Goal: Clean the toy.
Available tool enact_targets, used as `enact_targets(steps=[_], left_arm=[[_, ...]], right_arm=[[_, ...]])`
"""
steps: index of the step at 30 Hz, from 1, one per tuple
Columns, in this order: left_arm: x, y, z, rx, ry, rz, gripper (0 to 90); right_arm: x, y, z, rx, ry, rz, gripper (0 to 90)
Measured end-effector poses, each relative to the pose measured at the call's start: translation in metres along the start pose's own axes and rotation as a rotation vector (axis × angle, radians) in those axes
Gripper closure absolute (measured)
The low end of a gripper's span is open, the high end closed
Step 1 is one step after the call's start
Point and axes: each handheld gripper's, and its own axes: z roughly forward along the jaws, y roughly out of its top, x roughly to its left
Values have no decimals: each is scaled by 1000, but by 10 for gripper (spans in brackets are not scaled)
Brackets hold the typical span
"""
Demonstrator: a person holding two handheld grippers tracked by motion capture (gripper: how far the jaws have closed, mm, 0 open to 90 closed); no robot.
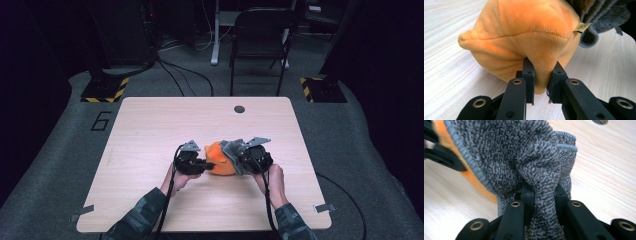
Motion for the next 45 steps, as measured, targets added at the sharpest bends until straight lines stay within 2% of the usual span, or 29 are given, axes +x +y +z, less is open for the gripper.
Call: enact_targets(steps=[4,12,16,19,22,23,25,26,27,28,30,31,33,35,36,37,38,39,40,43,45], left_arm=[[0,0,1,0,-5,-4,785],[-1,0,1,-1,-18,-6,785],[-1,0,1,-3,-20,-4,785],[-1,0,1,-11,-19,-12,785],[0,0,-1,-14,-27,-14,785],[0,0,-1,-17,-27,-18,785],[0,0,0,-18,-26,-24,785],[0,0,-1,-15,-25,-19,785],[0,0,0,-18,-25,-20,785],[-1,1,0,-19,-25,-23,785],[-1,1,0,-20,-25,-24,785],[0,1,0,-17,-28,-16,785],[0,1,0,-17,-27,-13,785],[-1,1,0,-20,-27,-17,785],[0,1,0,-16,-28,-16,785],[0,0,1,-21,-26,-24,785],[0,0,1,-17,-32,-22,785],[0,0,1,-18,-30,-17,785],[0,0,1,-18,-30,-22,786],[-1,1,1,-16,-29,-22,785],[0,0,1,-18,-31,-24,786]], right_arm=[[-12,-6,9,17,-12,26,765],[-23,-15,23,33,-28,54,766],[-29,-22,34,76,-64,62,765],[-35,-27,42,106,-68,72,764],[-36,-24,31,81,-65,71,764],[-35,-21,26,71,-63,72,764],[-31,-14,7,15,-50,80,765],[-29,-11,-2,-15,-38,63,765],[-24,-7,-11,-41,-28,69,765],[-17,-4,-20,-74,-5,49,765],[-6,0,-28,-93,17,30,764],[4,2,-31,-99,29,6,764],[17,5,-31,-91,53,-39,765],[30,6,-24,-74,55,-80,764],[33,5,-20,-60,42,-106,764],[37,4,-16,-45,24,-111,764],[36,3,-12,-42,12,-130,764],[36,2,-11,-33,4,-113,764],[33,2,-10,-44,2,-134,764],[27,0,-10,-27,-28,-120,764],[19,-3,-7,-21,-39,-92,764]])
